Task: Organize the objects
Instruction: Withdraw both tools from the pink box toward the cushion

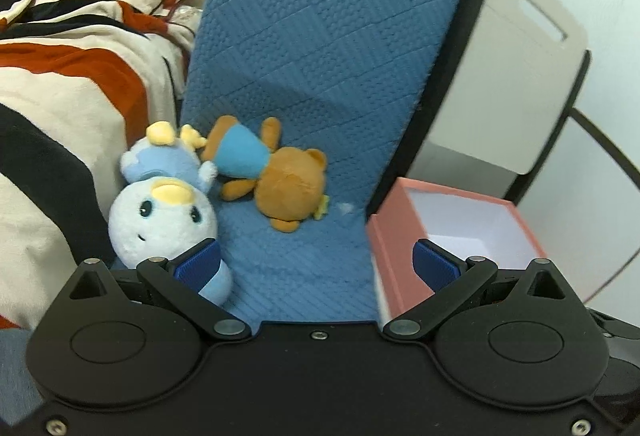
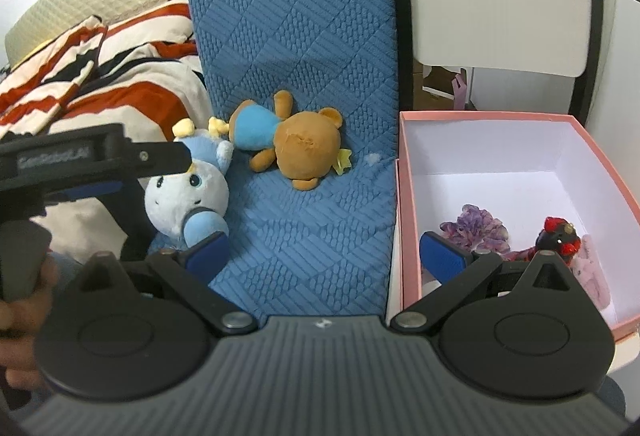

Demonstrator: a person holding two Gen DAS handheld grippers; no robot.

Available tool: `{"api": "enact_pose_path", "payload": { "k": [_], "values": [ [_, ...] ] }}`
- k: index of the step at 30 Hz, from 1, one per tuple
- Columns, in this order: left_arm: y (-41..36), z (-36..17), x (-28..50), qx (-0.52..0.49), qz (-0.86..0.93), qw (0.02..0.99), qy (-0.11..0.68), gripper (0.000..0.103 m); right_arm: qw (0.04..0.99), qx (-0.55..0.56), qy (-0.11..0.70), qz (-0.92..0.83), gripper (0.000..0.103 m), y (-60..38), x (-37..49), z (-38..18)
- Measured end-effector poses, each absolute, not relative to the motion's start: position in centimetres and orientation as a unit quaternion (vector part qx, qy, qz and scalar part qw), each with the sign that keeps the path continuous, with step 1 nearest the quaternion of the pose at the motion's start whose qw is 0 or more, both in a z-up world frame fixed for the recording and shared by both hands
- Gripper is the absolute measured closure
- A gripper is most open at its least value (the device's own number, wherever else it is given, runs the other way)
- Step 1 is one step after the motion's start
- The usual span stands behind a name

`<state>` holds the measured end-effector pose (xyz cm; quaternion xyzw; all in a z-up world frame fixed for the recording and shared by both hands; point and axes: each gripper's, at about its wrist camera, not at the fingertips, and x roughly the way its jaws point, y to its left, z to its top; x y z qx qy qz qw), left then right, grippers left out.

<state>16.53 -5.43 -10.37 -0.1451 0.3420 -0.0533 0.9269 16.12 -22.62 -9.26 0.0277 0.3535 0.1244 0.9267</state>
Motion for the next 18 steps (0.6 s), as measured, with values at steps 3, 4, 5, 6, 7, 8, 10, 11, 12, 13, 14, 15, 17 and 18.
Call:
{"api": "enact_pose_path", "payload": {
  "k": [3, 4, 5, 6, 7, 8, 10, 11, 12, 13, 14, 15, 17, 18],
  "values": [
    [-4.7, -11.4, 18.0, -0.143, -0.040, 0.925, 0.349, 0.000, 0.926, 0.019, 0.355, 0.131, 0.000, -21.9, 16.9, -10.0],
    [-4.6, -11.6, 18.5, -0.138, -0.033, 0.925, 0.351, 0.000, 0.925, 0.017, 0.356, 0.134, 0.000, -21.6, 17.3, -10.2],
    [-4.4, -11.9, 19.0, -0.131, -0.028, 0.927, 0.351, 0.000, 0.923, 0.014, 0.358, 0.138, 0.000, -21.4, 17.6, -10.5],
    [-4.3, -12.2, 19.6, -0.123, -0.022, 0.927, 0.353, 0.000, 0.922, 0.010, 0.358, 0.143, 0.000, -21.1, 18.0, -10.7],
    [-4.1, -12.5, 20.1, -0.120, -0.017, 0.926, 0.356, 0.000, 0.922, 0.005, 0.358, 0.146, 0.000, -20.8, 18.4, -10.9],
    [-3.9, -12.9, 20.7, -0.119, -0.013, 0.925, 0.361, 0.000, 0.922, 0.000, 0.358, 0.149, 0.000, -20.5, 18.8, -11.1],
    [-3.3, -13.7, 22.0, -0.120, -0.006, 0.921, 0.372, 0.000, 0.921, -0.011, 0.357, 0.154, 0.000, -20.0, 19.6, -11.5],
    [-3.0, -14.1, 22.5, -0.118, -0.001, 0.920, 0.374, 0.000, 0.921, -0.017, 0.356, 0.156, 0.000, -19.7, 20.1, -11.7],
    [-2.7, -14.4, 23.1, -0.117, 0.004, 0.919, 0.377, 0.000, 0.921, -0.023, 0.355, 0.158, 0.000, -19.5, 20.6, -12.0],
    [-2.3, -14.9, 23.6, -0.118, 0.008, 0.917, 0.381, 0.000, 0.920, -0.031, 0.356, 0.158, 0.000, -19.3, 21.2, -12.2],
    [-2.0, -15.2, 24.2, -0.124, 0.010, 0.915, 0.385, 0.000, 0.920, -0.037, 0.357, 0.158, 0.000, -19.1, 21.8, -12.5],
    [-1.5, -15.6, 24.8, -0.127, 0.016, 0.912, 0.390, 0.000, 0.919, -0.041, 0.358, 0.159, 0.000, -19.0, 22.3, -12.7],
    [-0.9, -16.3, 25.9, -0.123, 0.025, 0.909, 0.397, 0.000, 0.918, -0.051, 0.356, 0.164, 0.000, -18.7, 23.5, -13.1],
    [-0.5, -16.6, 26.5, -0.122, 0.029, 0.908, 0.400, 0.000, 0.918, -0.058, 0.355, 0.166, 0.000, -18.5, 24.0, -13.2]
  ]
}}
